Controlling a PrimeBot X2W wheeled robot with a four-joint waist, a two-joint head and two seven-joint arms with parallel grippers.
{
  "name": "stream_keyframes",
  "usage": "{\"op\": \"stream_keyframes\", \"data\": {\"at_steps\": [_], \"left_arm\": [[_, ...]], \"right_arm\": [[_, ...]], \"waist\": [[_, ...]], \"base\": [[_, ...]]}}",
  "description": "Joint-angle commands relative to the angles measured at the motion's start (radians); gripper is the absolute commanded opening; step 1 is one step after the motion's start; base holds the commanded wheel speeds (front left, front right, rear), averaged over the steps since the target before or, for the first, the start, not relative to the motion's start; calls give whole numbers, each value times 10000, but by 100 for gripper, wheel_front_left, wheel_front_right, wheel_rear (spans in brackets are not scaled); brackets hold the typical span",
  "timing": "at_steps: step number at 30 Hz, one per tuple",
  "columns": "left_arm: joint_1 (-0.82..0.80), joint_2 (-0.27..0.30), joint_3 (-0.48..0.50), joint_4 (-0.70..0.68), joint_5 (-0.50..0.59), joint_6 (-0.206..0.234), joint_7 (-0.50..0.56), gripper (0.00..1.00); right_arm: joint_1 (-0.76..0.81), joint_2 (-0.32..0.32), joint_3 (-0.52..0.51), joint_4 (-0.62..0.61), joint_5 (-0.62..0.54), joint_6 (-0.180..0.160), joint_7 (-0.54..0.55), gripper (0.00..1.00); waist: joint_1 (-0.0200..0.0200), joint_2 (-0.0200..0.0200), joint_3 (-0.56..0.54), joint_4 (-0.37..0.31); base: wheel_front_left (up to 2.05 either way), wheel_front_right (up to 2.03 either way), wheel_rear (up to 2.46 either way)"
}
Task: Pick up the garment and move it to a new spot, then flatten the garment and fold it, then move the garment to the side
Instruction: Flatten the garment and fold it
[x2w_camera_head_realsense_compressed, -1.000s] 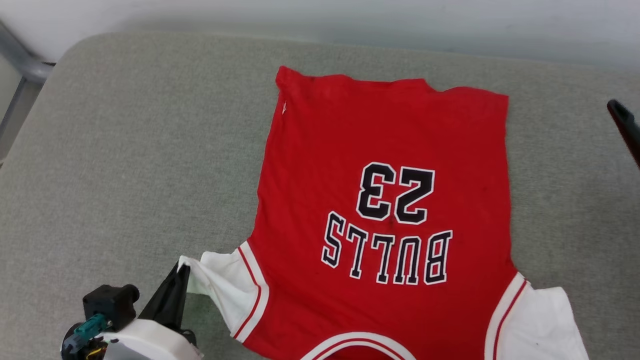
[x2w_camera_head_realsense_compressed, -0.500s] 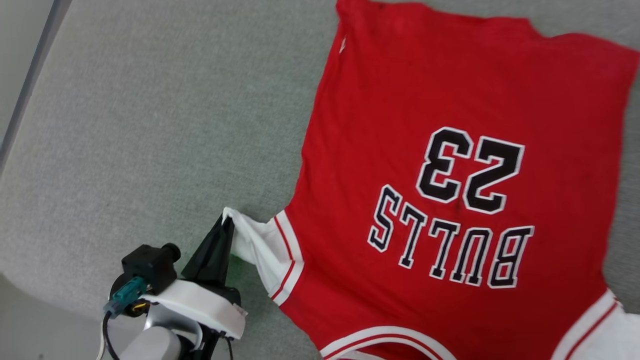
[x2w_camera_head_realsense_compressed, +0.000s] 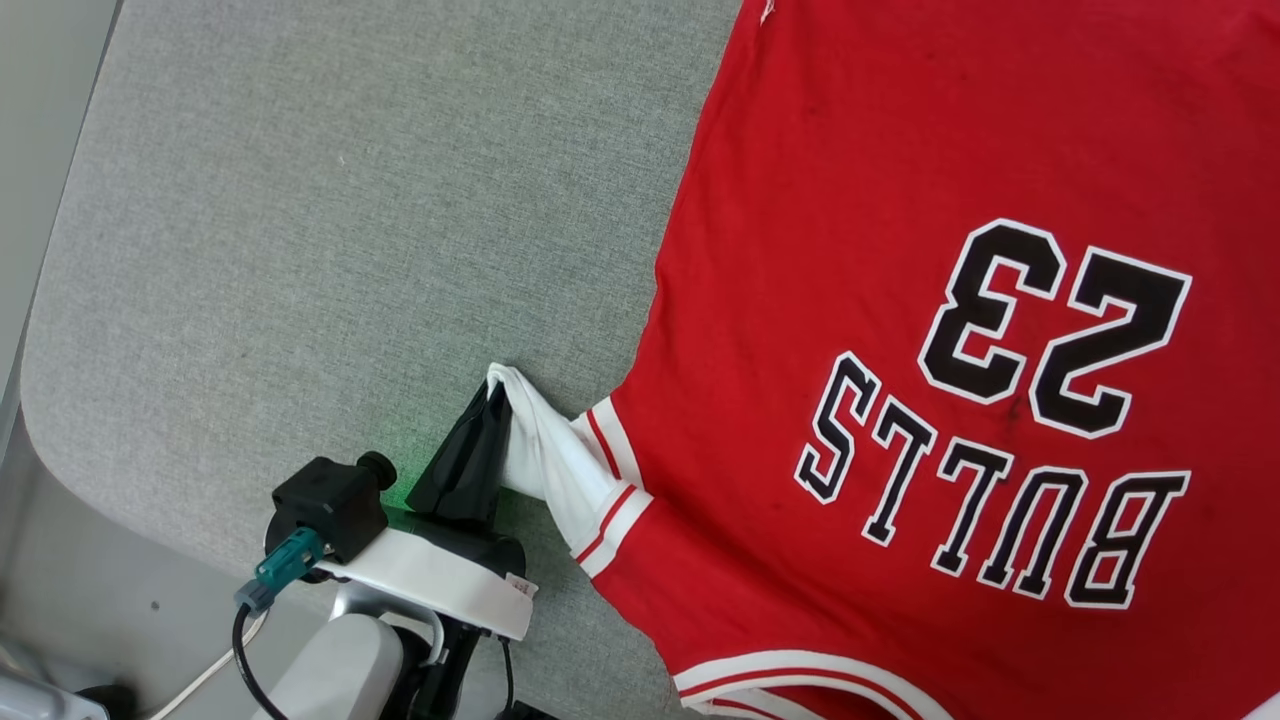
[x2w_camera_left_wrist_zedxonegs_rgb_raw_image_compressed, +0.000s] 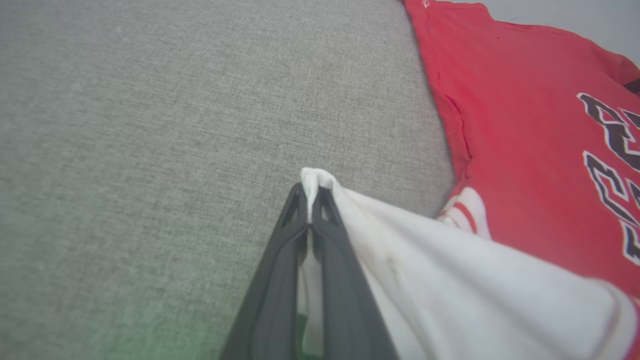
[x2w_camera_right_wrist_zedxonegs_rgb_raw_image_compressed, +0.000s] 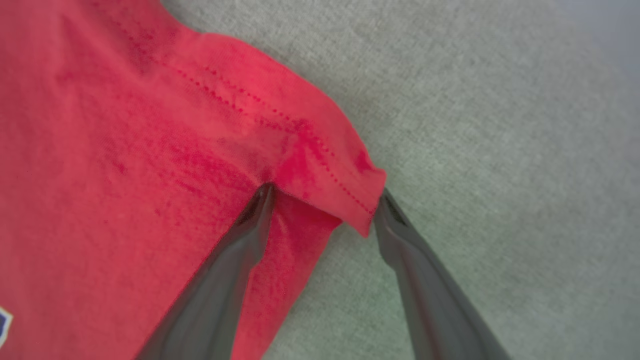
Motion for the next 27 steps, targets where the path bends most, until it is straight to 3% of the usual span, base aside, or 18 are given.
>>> {"op": "stream_keyframes", "data": {"at_steps": [1,5,6,7,17,27], "left_arm": [[-96,-127,91,118,103,-92,-4,0],[-107,-327,299,285,315,-281,9,0],[-107,-378,358,330,364,-320,17,0],[-107,-415,420,377,399,-366,19,0],[359,-422,989,643,776,-516,11,0],[1341,-143,1455,483,672,-232,13,0]], "right_arm": [[914,97,380,405,151,-4,148,100],[1127,-14,371,507,291,-4,-72,100],[1091,-36,370,472,278,-4,-195,18],[1020,-46,377,431,279,-6,-329,0],[220,333,653,87,726,-6,-2294,0],[1290,-357,1407,-623,1797,-6,-3959,0]], "waist": [[0,0,94,42],[0,0,163,0],[0,0,161,-21],[0,0,144,-49],[0,0,-919,-647],[0,0,-2607,-1520]], "base": [[0,0,0],[0,0,0],[0,0,0],[0,0,0],[0,0,0],[0,0,0]]}}
